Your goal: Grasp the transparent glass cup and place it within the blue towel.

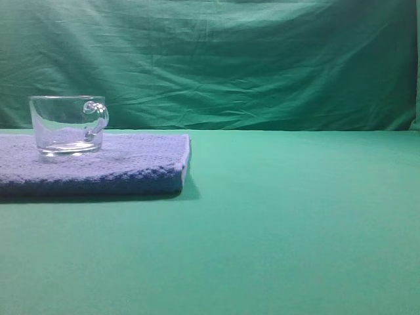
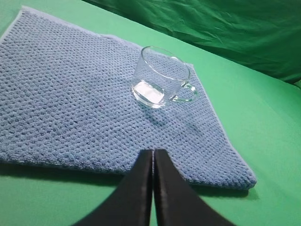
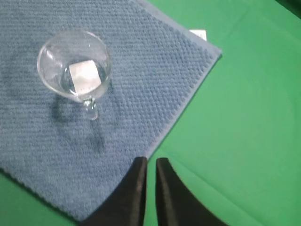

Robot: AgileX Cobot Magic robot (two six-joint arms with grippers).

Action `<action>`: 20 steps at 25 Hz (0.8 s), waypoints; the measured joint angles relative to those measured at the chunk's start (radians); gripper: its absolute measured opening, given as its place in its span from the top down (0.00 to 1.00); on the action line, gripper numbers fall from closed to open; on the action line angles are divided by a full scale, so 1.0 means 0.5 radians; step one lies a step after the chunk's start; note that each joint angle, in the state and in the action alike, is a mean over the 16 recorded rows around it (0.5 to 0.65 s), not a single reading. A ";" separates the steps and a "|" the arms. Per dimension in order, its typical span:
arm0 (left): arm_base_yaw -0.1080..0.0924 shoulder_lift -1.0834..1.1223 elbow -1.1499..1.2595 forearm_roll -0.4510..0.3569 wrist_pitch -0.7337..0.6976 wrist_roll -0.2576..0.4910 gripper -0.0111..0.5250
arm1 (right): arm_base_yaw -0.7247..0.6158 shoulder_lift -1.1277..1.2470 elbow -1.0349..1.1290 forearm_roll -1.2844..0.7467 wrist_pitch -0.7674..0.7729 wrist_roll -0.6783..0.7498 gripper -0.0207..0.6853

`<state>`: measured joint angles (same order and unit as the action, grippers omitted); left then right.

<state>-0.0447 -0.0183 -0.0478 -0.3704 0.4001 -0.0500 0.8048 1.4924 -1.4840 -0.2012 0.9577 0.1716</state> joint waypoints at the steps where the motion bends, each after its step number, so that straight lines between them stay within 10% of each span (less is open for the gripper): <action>1: 0.000 0.000 0.000 0.000 -0.002 0.000 0.98 | 0.000 -0.101 0.123 -0.001 -0.066 0.011 0.90; 20: 0.000 0.000 0.000 0.000 -0.007 0.000 0.98 | 0.000 -1.503 1.319 -0.005 -0.498 0.173 0.90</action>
<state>-0.0447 -0.0183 -0.0478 -0.3704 0.3964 -0.0500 0.8048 0.7407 -0.8244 -0.2038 0.7088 0.2579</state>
